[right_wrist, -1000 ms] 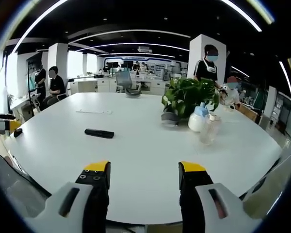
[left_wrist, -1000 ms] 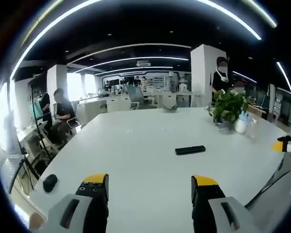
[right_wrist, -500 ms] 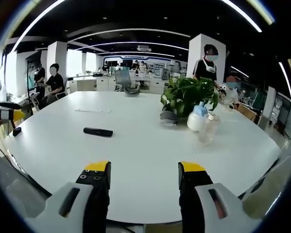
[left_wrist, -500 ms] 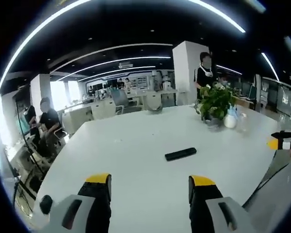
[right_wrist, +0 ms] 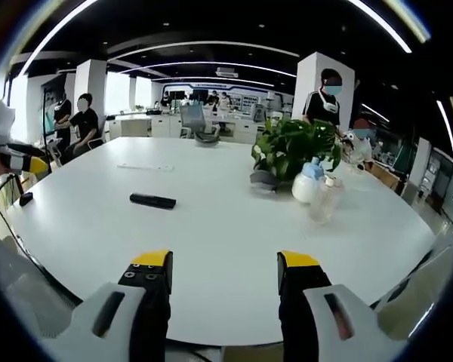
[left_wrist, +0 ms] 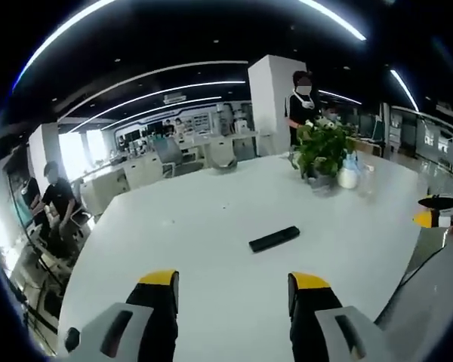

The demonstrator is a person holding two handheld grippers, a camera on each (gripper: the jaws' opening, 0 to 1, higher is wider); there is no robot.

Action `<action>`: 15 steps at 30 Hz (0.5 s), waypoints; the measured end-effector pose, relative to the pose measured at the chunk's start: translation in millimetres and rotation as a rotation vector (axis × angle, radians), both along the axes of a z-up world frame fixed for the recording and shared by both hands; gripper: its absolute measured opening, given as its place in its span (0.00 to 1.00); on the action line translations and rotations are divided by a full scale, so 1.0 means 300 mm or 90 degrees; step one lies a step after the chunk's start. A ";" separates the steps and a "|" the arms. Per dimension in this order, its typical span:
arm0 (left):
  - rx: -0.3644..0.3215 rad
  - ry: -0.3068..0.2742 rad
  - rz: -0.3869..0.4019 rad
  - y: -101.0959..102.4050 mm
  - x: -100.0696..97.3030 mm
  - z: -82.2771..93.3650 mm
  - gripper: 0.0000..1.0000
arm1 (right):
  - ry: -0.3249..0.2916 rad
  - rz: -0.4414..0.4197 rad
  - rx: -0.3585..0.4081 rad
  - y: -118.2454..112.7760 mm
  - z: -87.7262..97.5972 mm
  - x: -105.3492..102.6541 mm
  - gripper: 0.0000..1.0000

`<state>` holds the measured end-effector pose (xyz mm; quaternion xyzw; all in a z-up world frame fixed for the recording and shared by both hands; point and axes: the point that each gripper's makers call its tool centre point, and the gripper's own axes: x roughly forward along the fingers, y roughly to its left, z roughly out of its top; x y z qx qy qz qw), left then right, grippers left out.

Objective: Press the specified remote control buttons in sequence, fully releasing each button before pressing the next.

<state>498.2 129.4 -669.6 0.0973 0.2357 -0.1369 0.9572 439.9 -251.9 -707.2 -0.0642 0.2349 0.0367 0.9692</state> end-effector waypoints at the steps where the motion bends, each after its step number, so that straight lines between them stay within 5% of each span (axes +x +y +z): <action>1: -0.001 0.001 -0.004 -0.009 0.004 -0.001 0.60 | 0.001 0.000 -0.002 -0.001 -0.001 0.000 0.58; 15: 0.035 0.033 -0.115 -0.149 0.101 -0.056 0.58 | 0.009 -0.002 -0.015 -0.005 -0.009 -0.001 0.57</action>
